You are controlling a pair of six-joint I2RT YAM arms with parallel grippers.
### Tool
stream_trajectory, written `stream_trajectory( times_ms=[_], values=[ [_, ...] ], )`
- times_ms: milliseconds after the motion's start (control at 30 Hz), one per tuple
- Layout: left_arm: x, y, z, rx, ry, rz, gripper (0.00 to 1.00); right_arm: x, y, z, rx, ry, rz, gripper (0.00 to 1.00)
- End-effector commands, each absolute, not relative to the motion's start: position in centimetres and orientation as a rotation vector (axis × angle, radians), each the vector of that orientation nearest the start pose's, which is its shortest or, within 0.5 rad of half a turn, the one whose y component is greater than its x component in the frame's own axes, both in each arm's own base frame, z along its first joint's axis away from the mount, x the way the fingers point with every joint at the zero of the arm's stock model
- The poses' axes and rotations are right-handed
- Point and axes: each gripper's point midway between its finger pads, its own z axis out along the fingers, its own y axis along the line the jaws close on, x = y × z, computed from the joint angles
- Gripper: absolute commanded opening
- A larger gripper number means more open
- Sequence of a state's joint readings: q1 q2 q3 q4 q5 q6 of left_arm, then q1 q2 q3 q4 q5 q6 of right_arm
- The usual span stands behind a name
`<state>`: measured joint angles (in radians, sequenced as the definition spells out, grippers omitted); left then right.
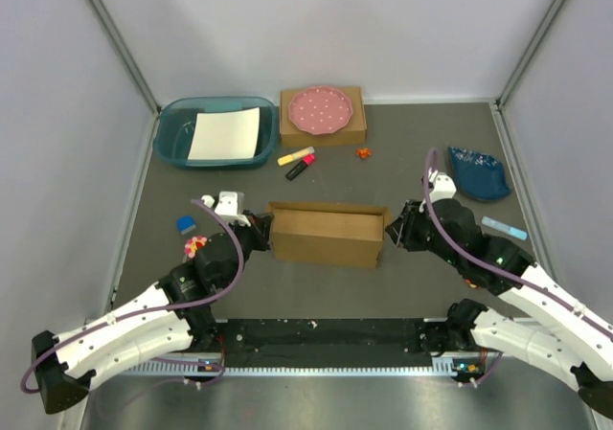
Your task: Fold the paper box
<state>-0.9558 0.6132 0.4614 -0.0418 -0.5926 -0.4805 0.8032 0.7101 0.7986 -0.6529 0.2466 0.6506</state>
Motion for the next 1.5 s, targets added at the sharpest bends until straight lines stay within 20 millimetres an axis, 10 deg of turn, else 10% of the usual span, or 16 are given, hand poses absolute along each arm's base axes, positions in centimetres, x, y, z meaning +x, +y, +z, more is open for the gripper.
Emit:
stream_trajectory(
  times_ms=[0, 233, 500, 1100, 1467],
  values=[
    [20.8, -15.9, 13.3, 0.16, 1.995, -0.323, 0.0, 19.7, 16.7, 23.4, -0.033, 2.11, 0.565, 0.34],
    [20.8, -16.0, 13.4, 0.166, 1.995, -0.326, 0.0, 20.2, 17.2, 24.0, -0.053, 2.101, 0.564, 0.31],
    [20.8, -16.1, 13.5, 0.17, 1.994, -0.333, 0.0, 20.0, 17.5, 22.2, -0.07, 2.143, 0.559, 0.0],
    [20.8, -16.8, 14.1, 0.156, 1.982, -0.38, 0.0, 17.5, 17.6, 15.1, -0.083, 2.299, 0.586, 0.0],
    [21.1, -18.4, 15.9, 0.173, 1.952, -0.45, 0.01, 17.9, 17.4, 15.9, -0.074, 2.271, 0.578, 0.0]
  ],
)
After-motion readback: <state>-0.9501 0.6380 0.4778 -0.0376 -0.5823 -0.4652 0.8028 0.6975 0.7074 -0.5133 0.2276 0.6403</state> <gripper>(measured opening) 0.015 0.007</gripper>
